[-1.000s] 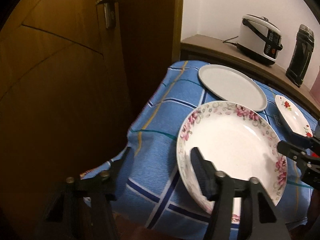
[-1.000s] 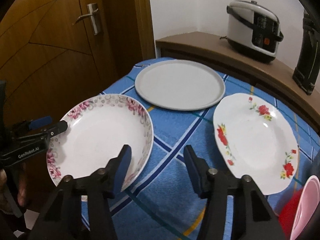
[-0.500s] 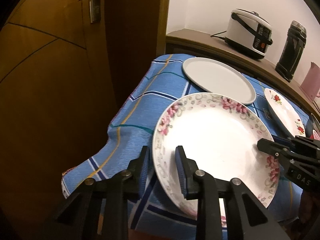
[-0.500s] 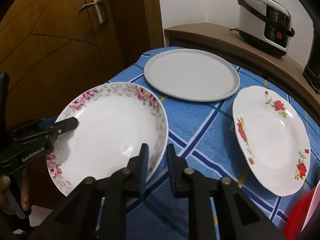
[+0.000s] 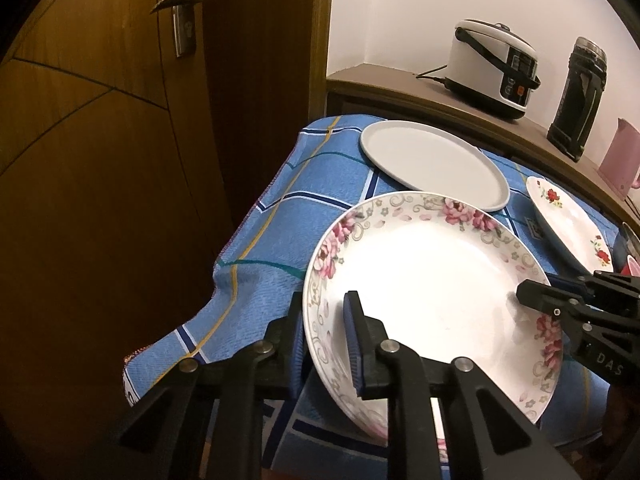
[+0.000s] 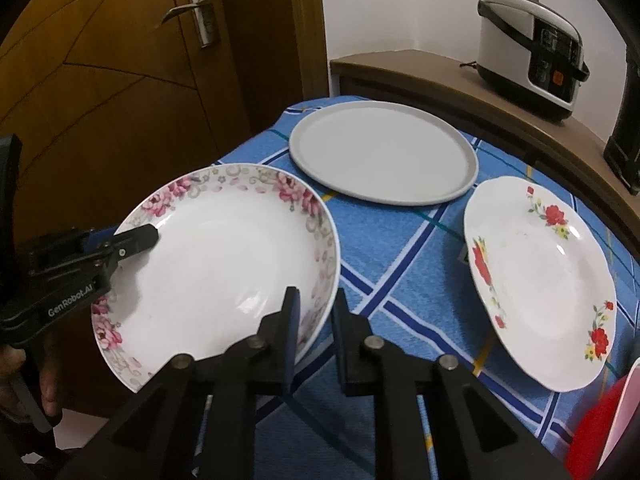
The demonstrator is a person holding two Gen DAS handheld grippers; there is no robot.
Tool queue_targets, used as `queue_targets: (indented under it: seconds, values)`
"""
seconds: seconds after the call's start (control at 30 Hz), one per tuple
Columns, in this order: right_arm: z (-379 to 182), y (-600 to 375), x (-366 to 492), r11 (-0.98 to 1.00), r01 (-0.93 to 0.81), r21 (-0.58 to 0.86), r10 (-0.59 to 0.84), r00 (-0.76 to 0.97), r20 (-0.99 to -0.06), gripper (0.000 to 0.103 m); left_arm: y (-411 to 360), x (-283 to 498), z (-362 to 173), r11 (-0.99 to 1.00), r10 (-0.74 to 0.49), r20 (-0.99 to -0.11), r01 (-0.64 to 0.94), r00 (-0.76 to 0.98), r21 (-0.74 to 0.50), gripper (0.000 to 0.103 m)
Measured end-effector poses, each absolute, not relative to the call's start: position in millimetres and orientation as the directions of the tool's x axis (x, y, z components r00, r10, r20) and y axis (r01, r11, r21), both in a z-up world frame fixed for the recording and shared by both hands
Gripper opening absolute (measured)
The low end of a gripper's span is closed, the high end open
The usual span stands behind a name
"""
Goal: Organize plates and bowls
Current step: 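Lift the pink-floral bowl with the left tool toward the grey plate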
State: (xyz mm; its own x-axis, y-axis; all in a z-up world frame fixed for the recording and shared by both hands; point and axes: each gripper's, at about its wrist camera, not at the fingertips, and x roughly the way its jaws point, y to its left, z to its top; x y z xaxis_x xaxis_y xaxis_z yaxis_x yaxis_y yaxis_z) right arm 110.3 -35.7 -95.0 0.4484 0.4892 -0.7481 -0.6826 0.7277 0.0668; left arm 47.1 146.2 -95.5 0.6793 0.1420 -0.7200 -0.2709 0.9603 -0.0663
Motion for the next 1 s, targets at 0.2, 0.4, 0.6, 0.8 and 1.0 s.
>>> queue_targets:
  seconds: [0.2,0.4,0.6,0.8,1.0]
  values:
    - [-94.0,-33.9,107.1,0.735,-0.678,0.028,0.462,0.47,-0.752,0.016,142.8,50.7,-94.6,0.956,0.161,-0.727,-0.29,0.668,-0.054,0.021]
    - [-91.0,-35.8,108.6,0.746,-0.666,0.023,0.453,0.481,-0.751,0.016,139.5,55.4,-90.9,0.954,0.162,-0.729,-0.294,0.665,-0.056,0.021]
    - [-85.2,-36.1,112.4,0.751,-0.66,0.018,0.449,0.49,-0.747,0.016,139.3,58.0,-87.1,0.955,0.165,-0.721,-0.293,0.673,-0.055,0.021]
    - [-82.5,-36.8,119.3,0.754,-0.656,0.02,0.448,0.491,-0.747,0.016,139.2,66.3,-81.9,0.955,0.166,-0.719,-0.292,0.674,-0.053,0.021]
    - [-81.4,-36.7,125.0,0.758,-0.652,0.021,0.445,0.493,-0.748,0.016,139.8,75.4,-76.8,0.955,0.169,-0.711,-0.292,0.683,-0.054,0.02]
